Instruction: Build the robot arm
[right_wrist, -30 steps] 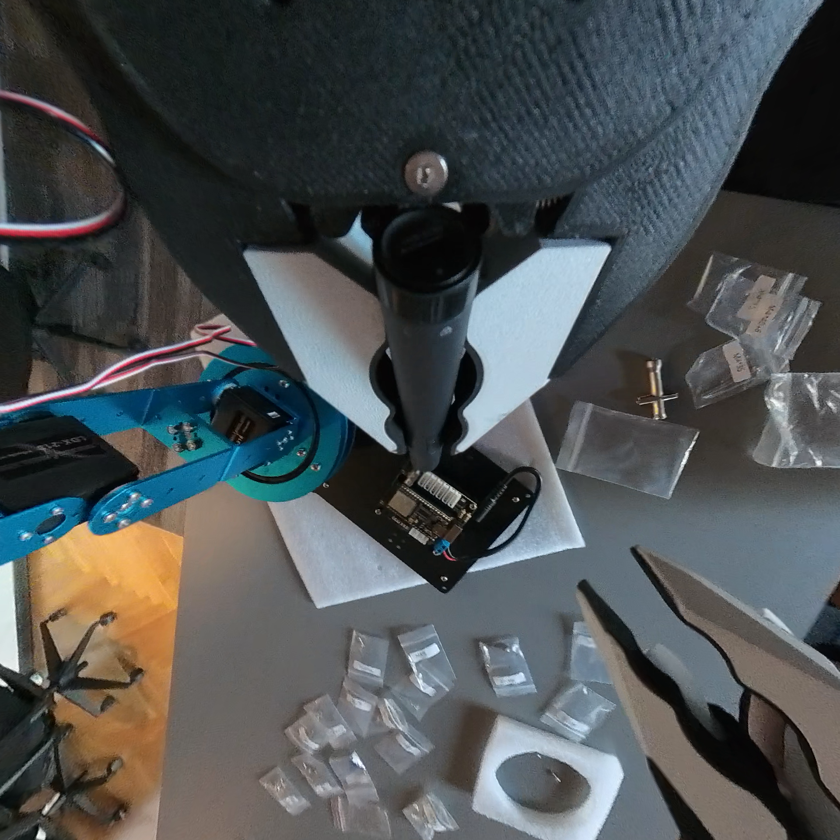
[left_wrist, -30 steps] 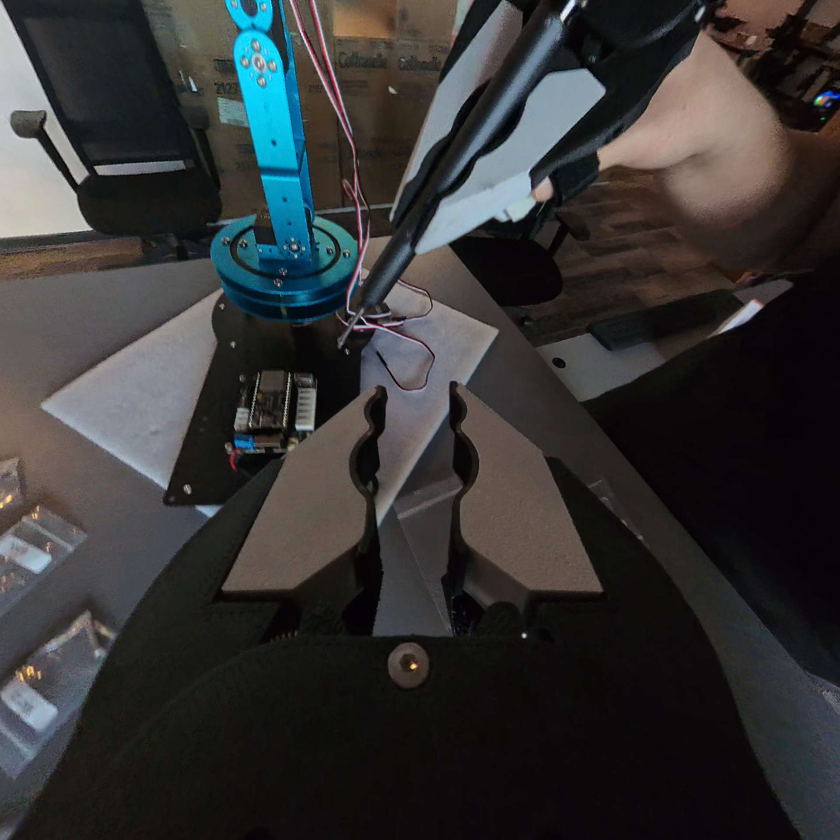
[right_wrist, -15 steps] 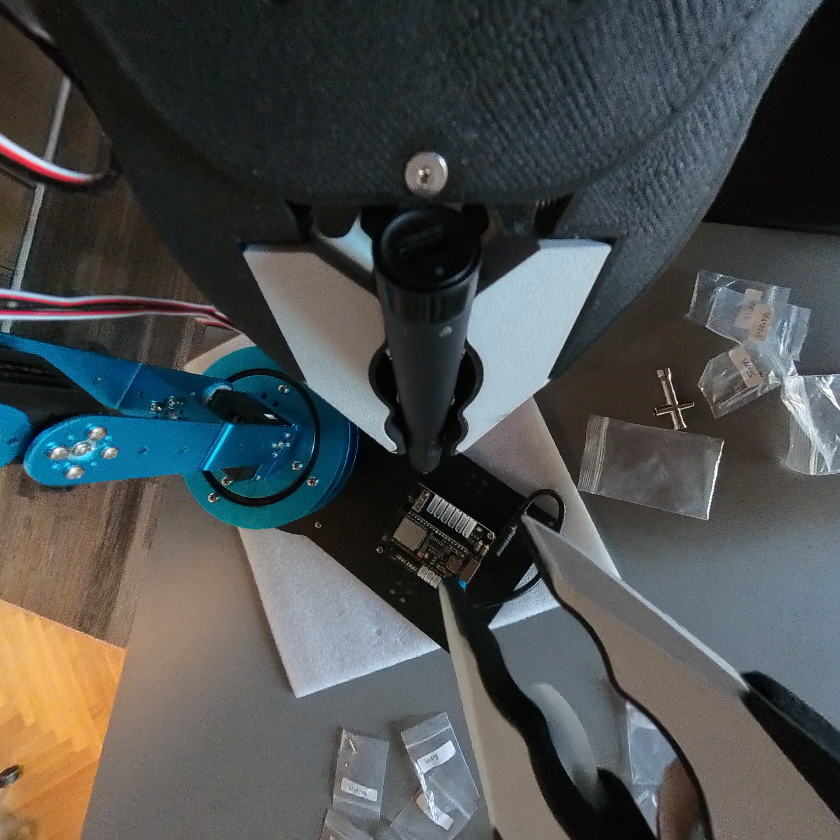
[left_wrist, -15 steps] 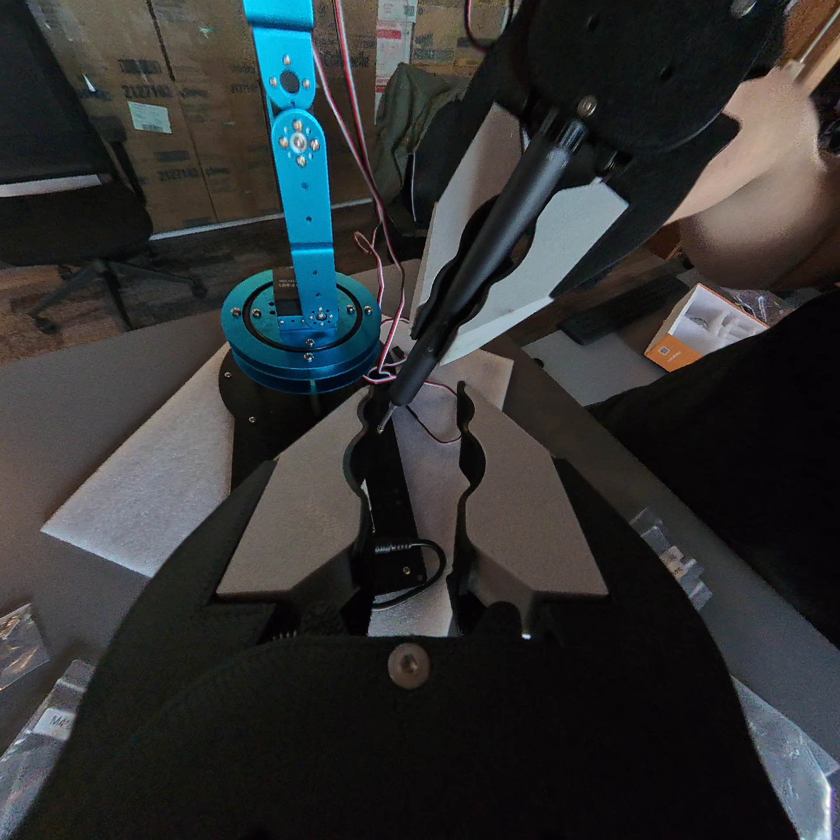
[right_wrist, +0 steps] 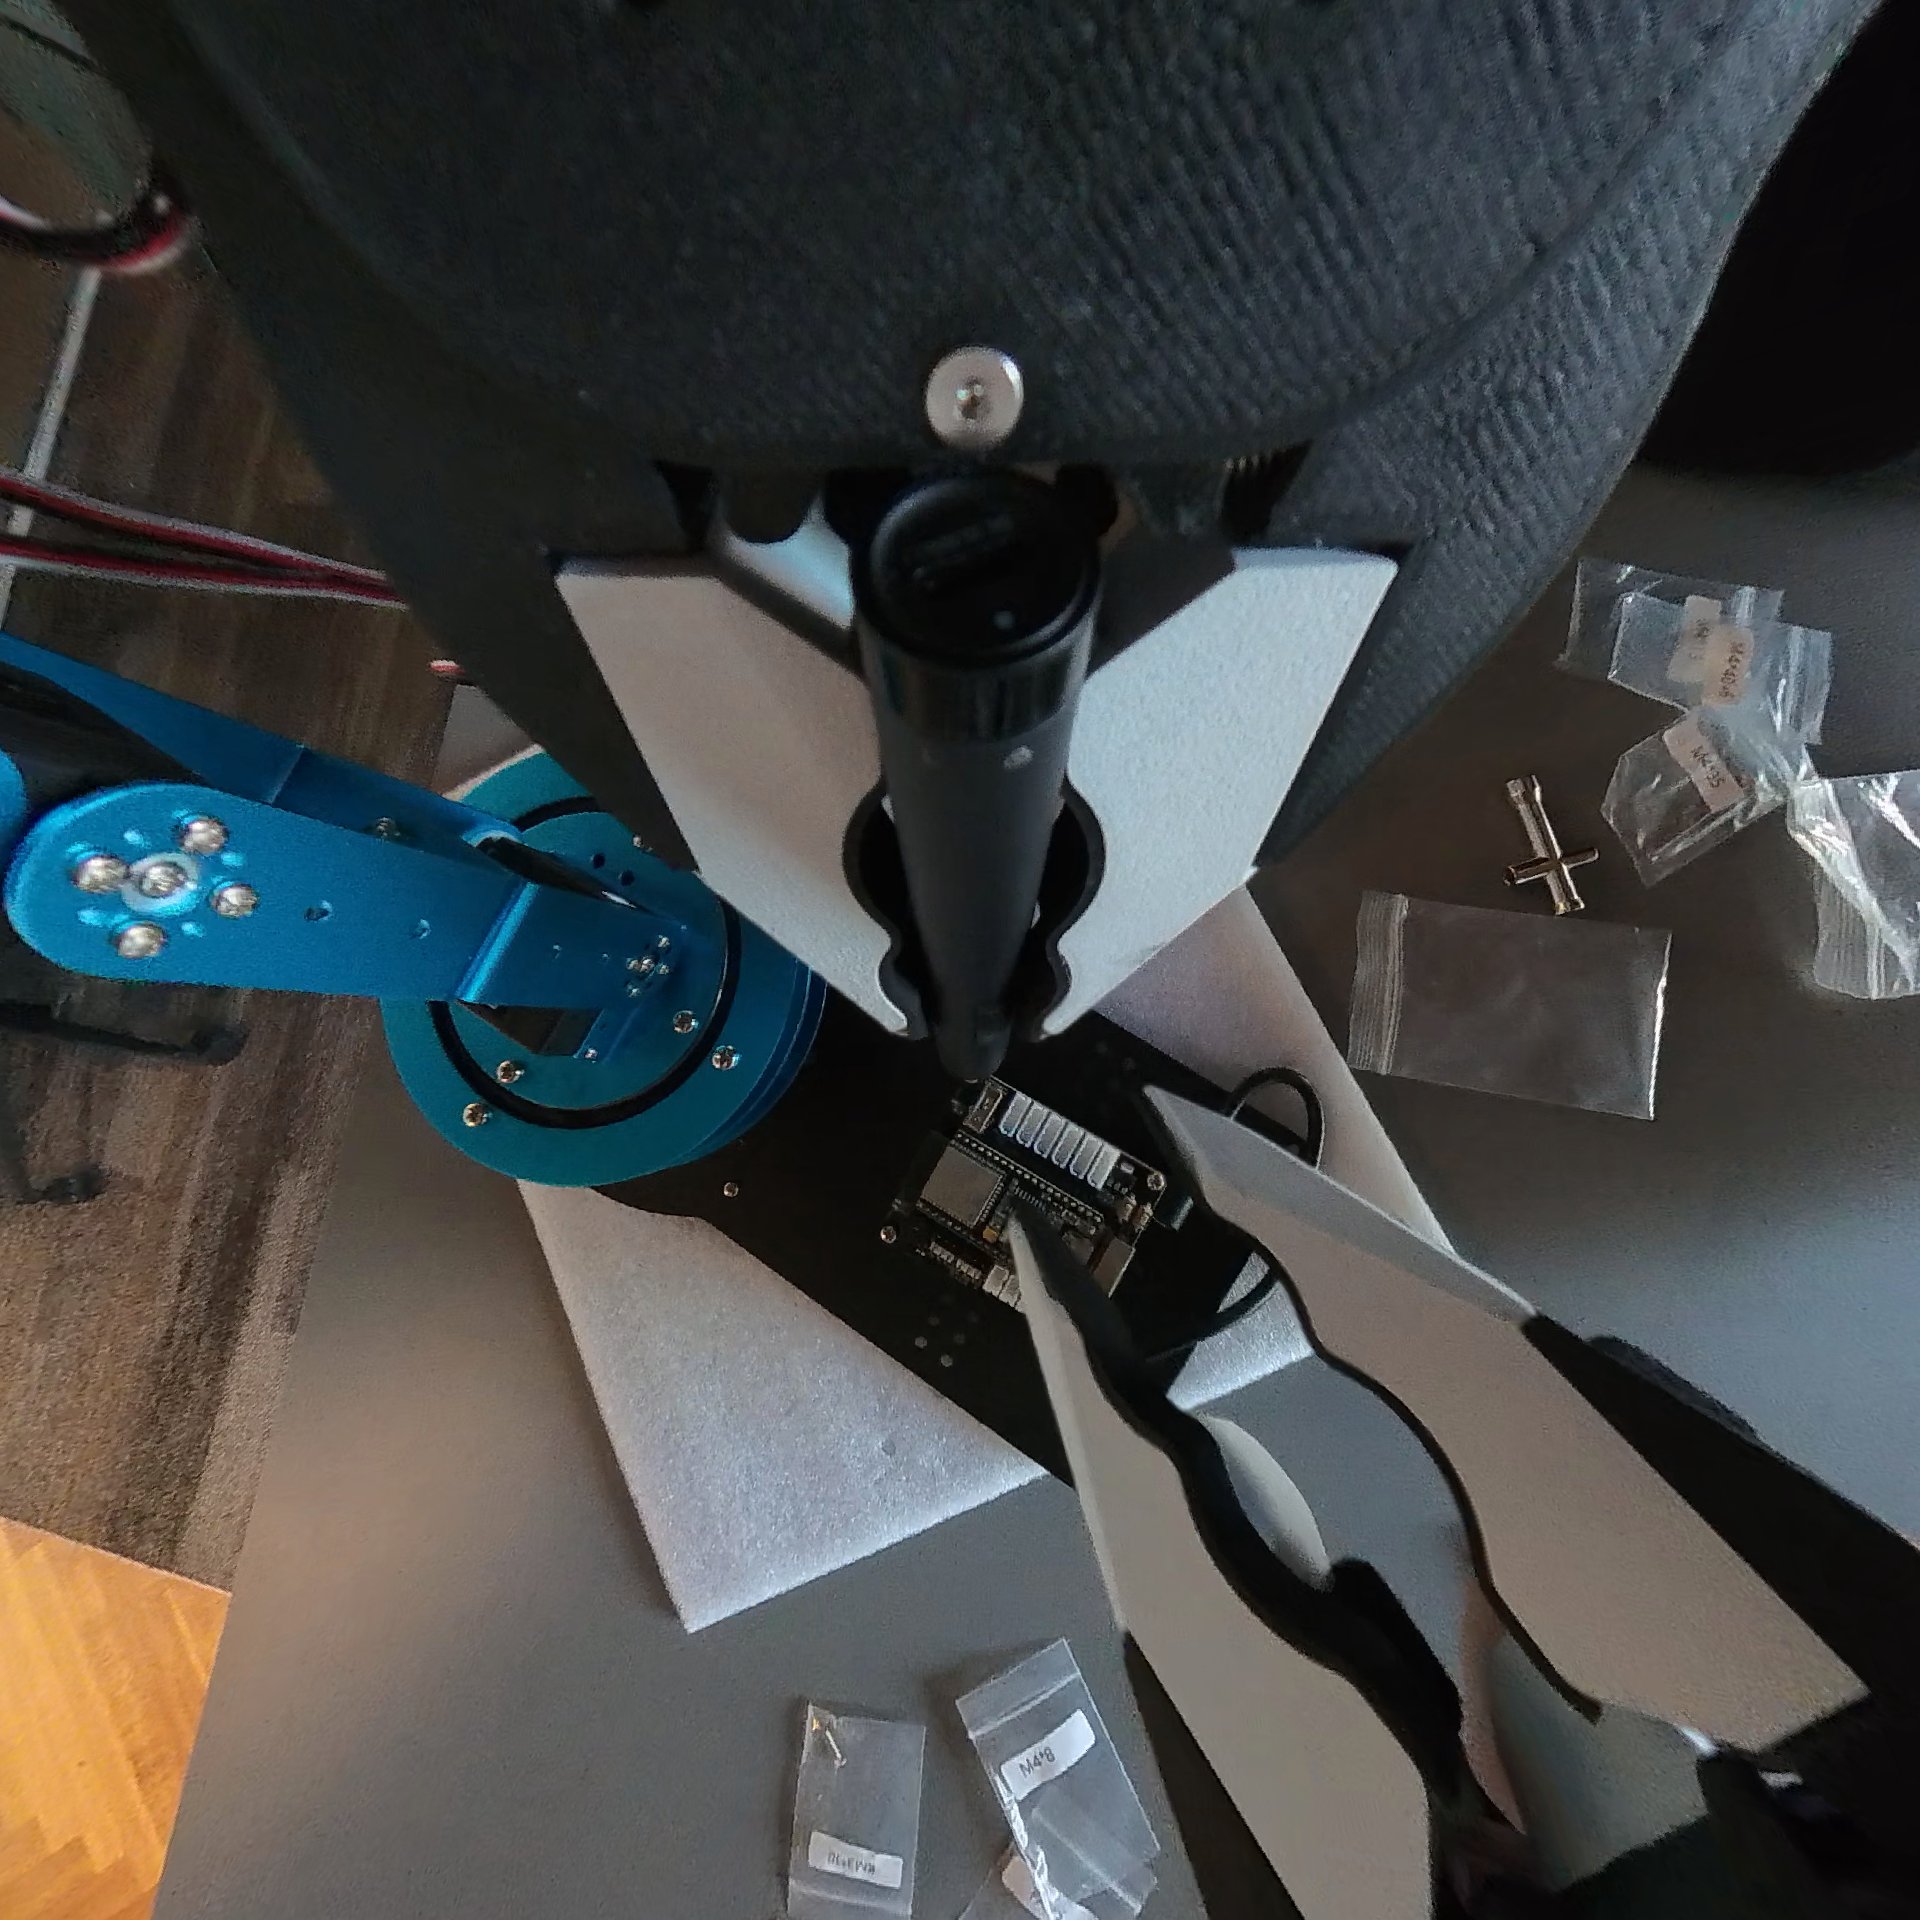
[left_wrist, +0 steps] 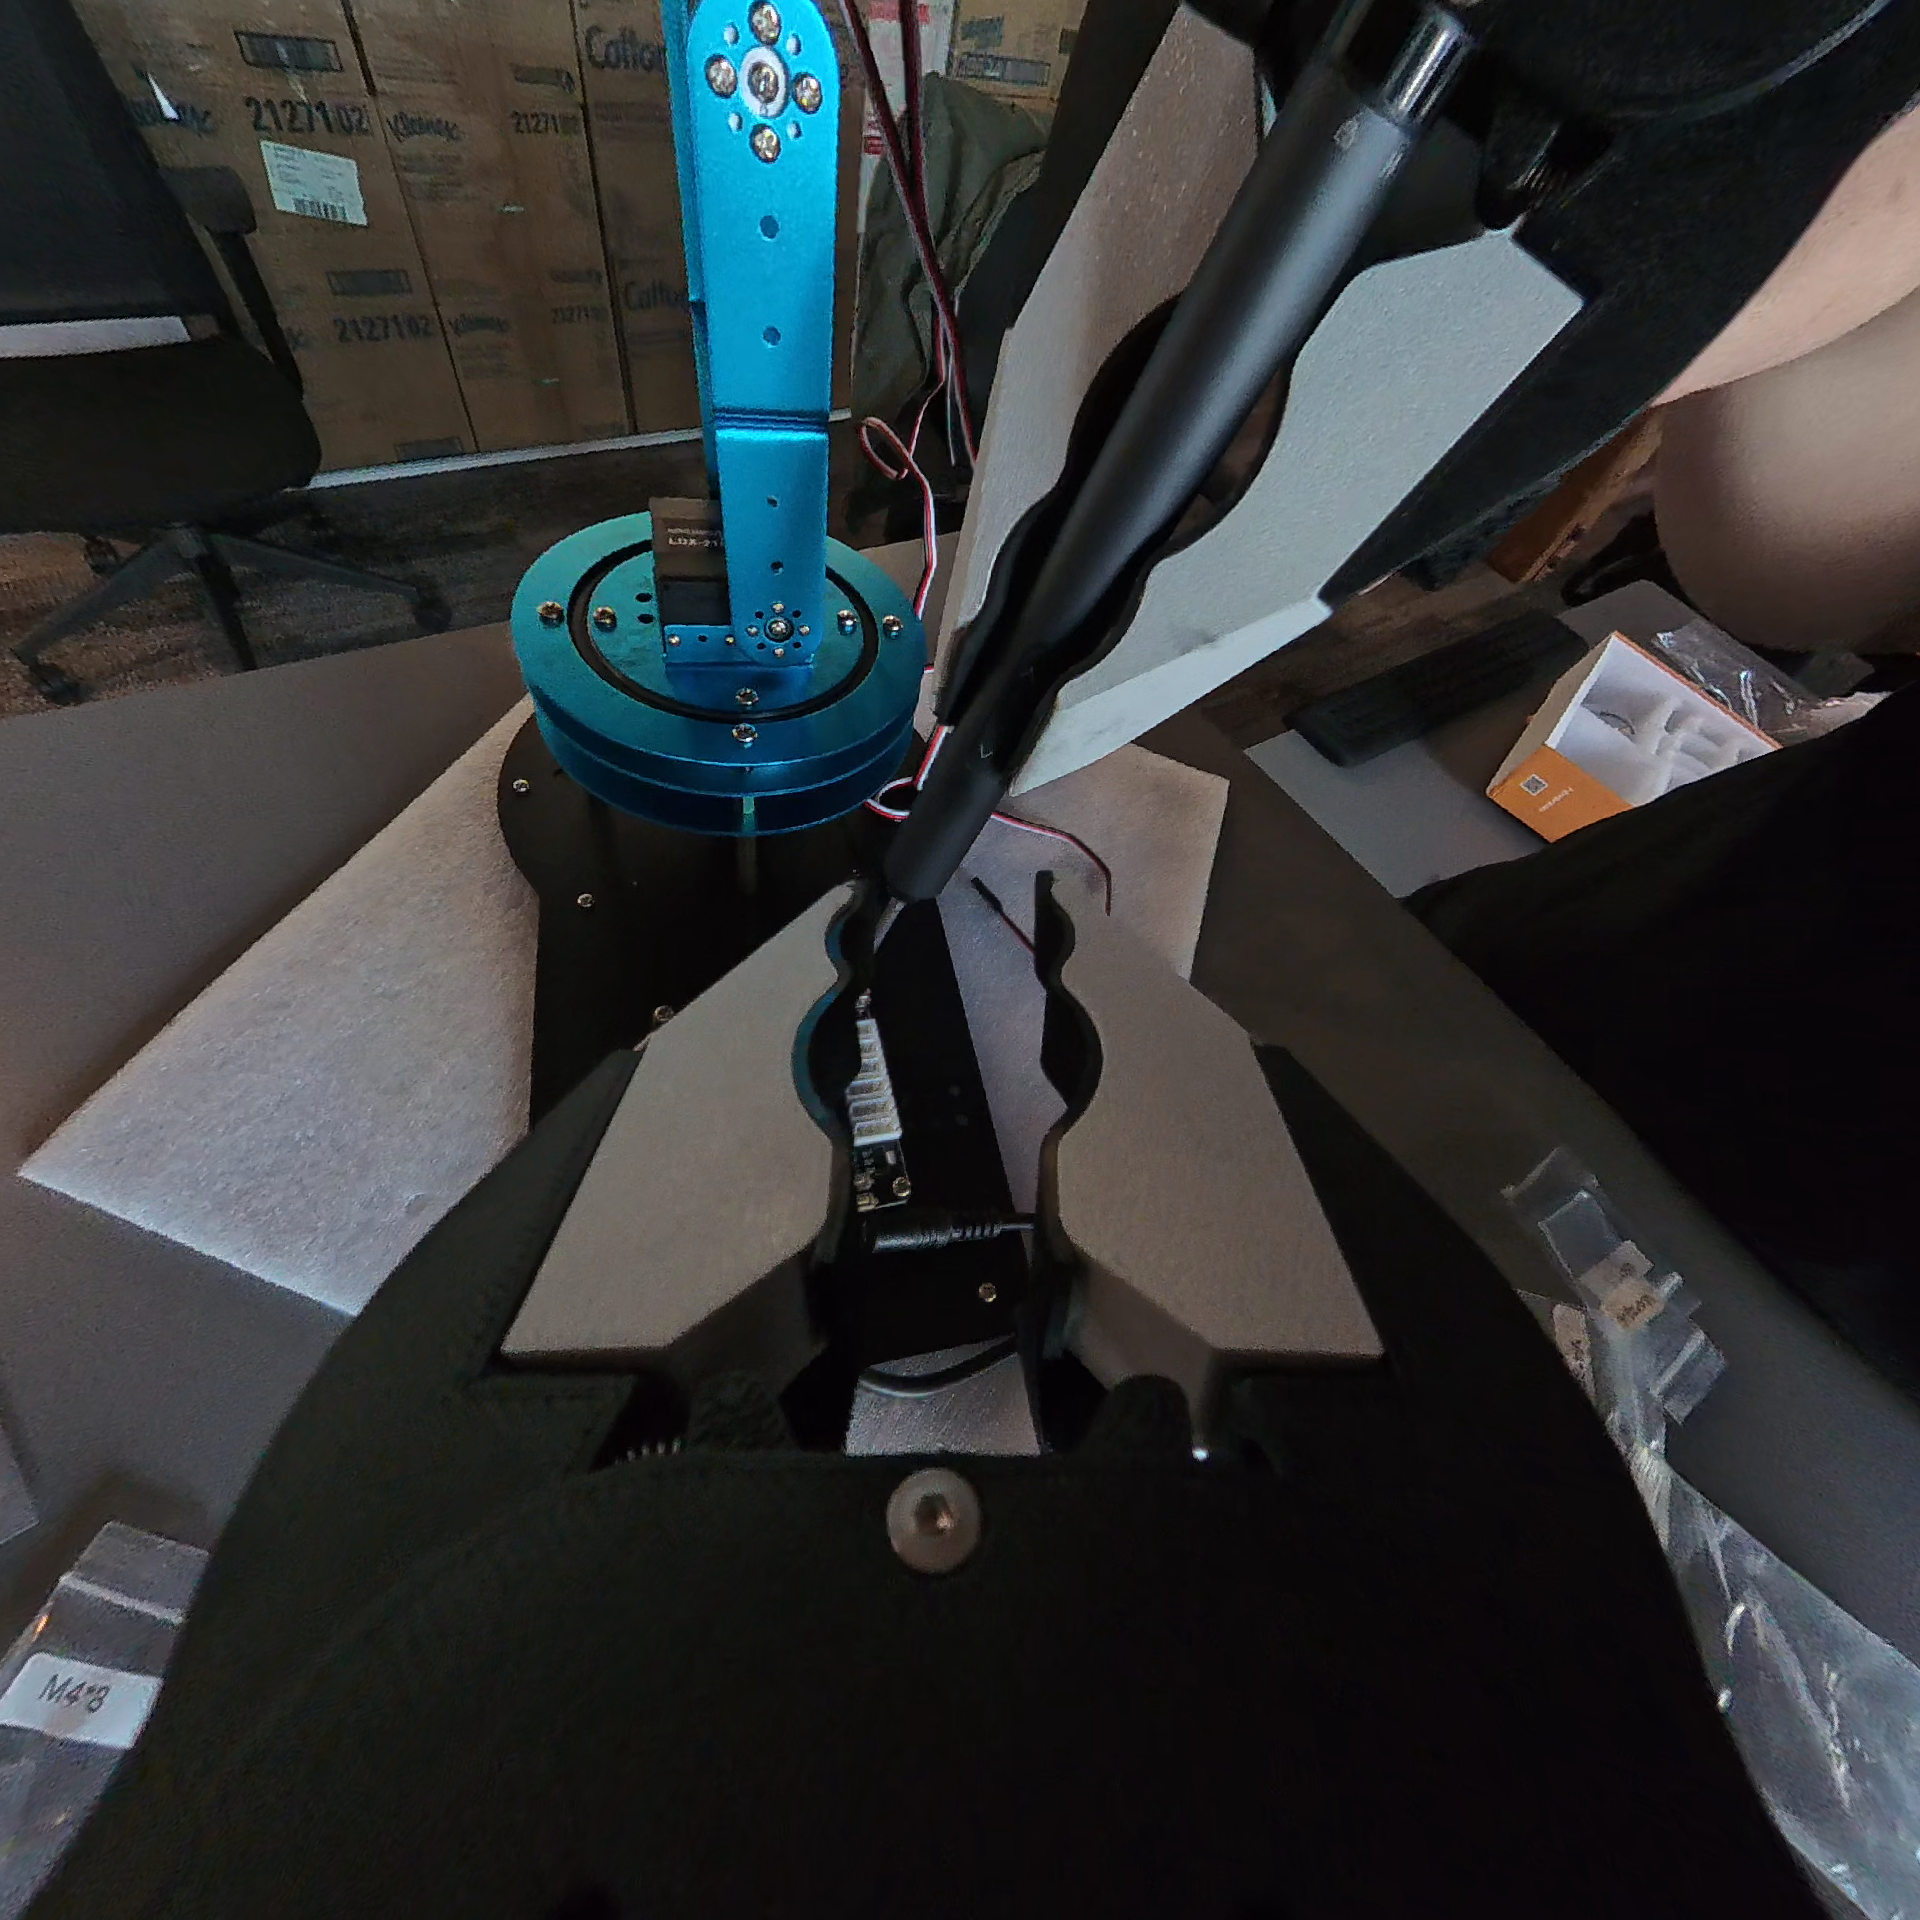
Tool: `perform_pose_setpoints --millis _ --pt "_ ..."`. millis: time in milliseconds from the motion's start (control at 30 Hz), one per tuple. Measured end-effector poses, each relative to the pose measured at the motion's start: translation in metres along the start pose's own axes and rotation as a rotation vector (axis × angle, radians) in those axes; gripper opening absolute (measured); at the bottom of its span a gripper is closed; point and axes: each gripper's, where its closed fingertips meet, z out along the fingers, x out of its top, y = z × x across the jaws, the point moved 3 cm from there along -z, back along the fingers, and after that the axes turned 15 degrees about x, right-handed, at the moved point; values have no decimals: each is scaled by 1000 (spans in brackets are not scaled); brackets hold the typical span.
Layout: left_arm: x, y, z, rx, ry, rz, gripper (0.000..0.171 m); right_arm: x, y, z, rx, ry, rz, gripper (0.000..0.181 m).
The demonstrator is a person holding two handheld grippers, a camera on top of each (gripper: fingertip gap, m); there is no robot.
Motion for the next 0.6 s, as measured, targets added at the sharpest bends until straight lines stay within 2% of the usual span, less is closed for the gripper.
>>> perform_pose_setpoints --millis 600 --pt "-6 -7 1 -9 -10 -11 27 -10 8 4 23 27 33 18"
